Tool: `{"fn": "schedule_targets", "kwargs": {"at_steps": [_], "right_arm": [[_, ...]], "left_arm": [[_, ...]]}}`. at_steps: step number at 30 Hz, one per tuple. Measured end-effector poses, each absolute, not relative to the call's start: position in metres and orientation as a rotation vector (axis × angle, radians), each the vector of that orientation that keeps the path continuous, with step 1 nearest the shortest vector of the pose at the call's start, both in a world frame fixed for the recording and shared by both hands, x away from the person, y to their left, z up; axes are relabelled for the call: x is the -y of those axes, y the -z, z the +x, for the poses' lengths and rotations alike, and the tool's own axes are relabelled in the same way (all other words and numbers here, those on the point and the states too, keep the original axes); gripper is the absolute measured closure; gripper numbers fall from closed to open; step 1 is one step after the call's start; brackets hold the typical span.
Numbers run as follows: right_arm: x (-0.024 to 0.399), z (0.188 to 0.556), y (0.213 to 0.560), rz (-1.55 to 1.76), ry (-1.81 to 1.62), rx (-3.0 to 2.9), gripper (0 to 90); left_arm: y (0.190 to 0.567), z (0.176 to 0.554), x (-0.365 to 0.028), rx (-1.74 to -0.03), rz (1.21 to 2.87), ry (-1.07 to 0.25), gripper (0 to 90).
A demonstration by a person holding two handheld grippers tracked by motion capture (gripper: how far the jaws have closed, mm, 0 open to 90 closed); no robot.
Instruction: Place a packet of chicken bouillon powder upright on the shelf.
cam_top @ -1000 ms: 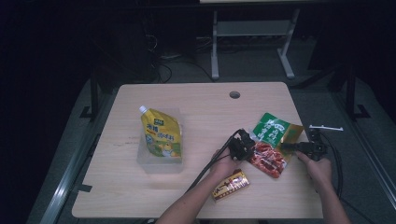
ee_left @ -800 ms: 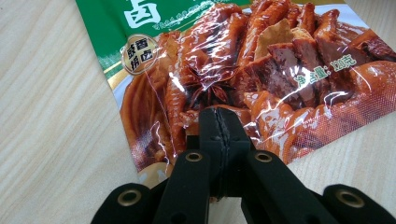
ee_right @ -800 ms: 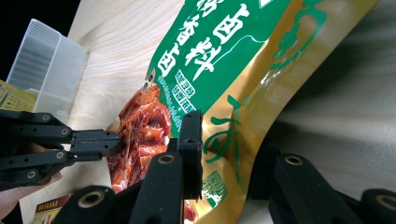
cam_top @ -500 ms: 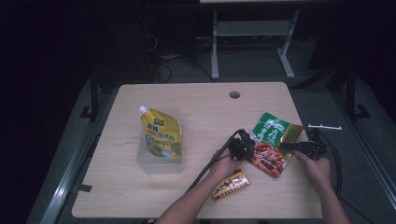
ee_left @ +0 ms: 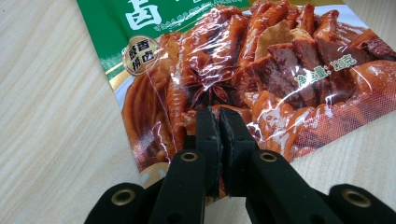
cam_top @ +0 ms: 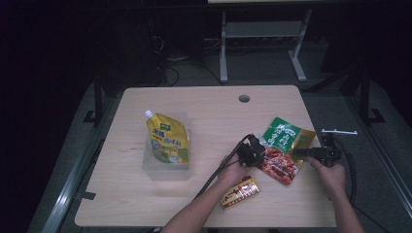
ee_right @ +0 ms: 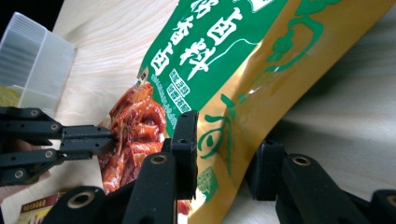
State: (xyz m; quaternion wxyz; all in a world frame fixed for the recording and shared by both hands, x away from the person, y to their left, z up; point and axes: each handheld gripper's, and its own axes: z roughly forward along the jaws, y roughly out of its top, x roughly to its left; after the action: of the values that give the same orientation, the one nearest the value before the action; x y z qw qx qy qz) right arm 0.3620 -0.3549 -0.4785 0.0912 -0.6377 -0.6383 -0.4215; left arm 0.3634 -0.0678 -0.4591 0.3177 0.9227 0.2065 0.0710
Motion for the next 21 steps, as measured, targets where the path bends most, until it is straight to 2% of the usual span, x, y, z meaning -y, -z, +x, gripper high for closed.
{"fn": "schedule_targets", "kwargs": {"at_steps": [4,15,21], "right_arm": [[0.358,0.36,0.478,-1.901,1.252,1.908,67.3],[0.359,0.345,0.462,-1.992,1.23,2.012,49.7],[0.361,0.333,0.451,-1.991,1.278,2.034,46.2]], "left_arm": [[0.459,0.362,0.069,-0.54,2.431,-0.199,85.4],[0.44,0.346,0.049,-0.503,2.424,-0.184,68.2],[0.425,0.328,0.032,-0.469,2.395,-0.175,56.3]]}}
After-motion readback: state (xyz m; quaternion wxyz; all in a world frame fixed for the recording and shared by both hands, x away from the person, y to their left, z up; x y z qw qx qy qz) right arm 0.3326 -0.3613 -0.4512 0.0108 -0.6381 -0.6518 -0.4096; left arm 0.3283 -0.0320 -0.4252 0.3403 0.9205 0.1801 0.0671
